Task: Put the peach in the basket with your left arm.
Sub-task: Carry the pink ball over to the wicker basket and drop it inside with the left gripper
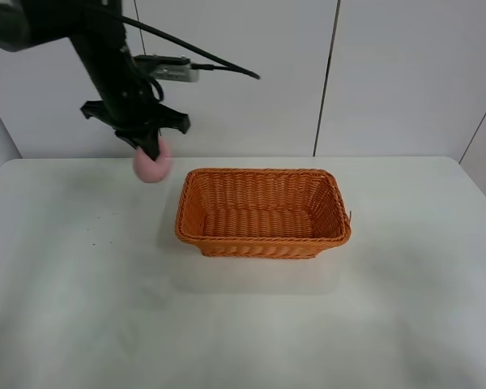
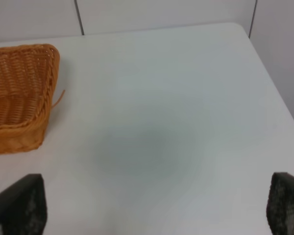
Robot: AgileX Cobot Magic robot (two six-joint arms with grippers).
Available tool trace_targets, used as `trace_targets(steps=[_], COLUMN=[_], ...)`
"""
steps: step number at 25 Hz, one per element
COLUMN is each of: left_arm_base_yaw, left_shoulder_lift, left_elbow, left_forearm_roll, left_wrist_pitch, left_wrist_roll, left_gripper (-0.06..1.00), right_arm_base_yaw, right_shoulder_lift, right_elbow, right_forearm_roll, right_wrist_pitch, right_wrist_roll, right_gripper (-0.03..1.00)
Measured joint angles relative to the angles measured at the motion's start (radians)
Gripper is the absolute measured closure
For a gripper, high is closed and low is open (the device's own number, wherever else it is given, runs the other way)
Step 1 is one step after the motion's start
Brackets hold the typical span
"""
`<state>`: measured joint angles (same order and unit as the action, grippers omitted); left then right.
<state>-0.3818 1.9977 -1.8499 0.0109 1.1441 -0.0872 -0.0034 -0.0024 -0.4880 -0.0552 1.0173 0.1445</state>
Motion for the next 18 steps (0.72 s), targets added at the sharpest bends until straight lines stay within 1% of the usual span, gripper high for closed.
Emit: trace_targets(steps=[4,7,12,15,17,18], left_arm_base_yaw=[-0.128,-0.196,-0.267,-0.285,-0.289,-0.289], left_shoulder_lift=[0.129,0.24,0.396,0.46,0.483,0.49], left_elbow=[-0.109,-0.224,-0.369,-0.394,-0.395,-0.395], left_forearm_roll=[-0.002,-0.002,-0.005,-0.011,-0.029,-0.035], left_wrist_pitch=[-0.005,-0.01,-0.051,-0.081,-0.082,-0.082], left_wrist_roll=[-0.013,-0.017,-0.019,-0.019,-0.019,-0.019], left_gripper=[0.83,0.83,0.83,0.82,0.75,0.68], right_arm_base_yaw=[0.0,0.0,0.0,0.0,0.0,0.0], right_shoulder_lift=[0.0,0.0,0.0,0.0,0.0,0.0], right_elbow=[0.0,0.0,0.0,0.0,0.0,0.0], right_forearm_roll=[0.0,0.0,0.0,0.0,0.0,0.0], right_wrist_pitch=[0.0,0.0,0.0,0.0,0.0,0.0], right_wrist_roll=[0.0,0.0,0.0,0.0,0.0,0.0], right_gripper=[0.27,0.27,0.27,0.27,0.27,0.27])
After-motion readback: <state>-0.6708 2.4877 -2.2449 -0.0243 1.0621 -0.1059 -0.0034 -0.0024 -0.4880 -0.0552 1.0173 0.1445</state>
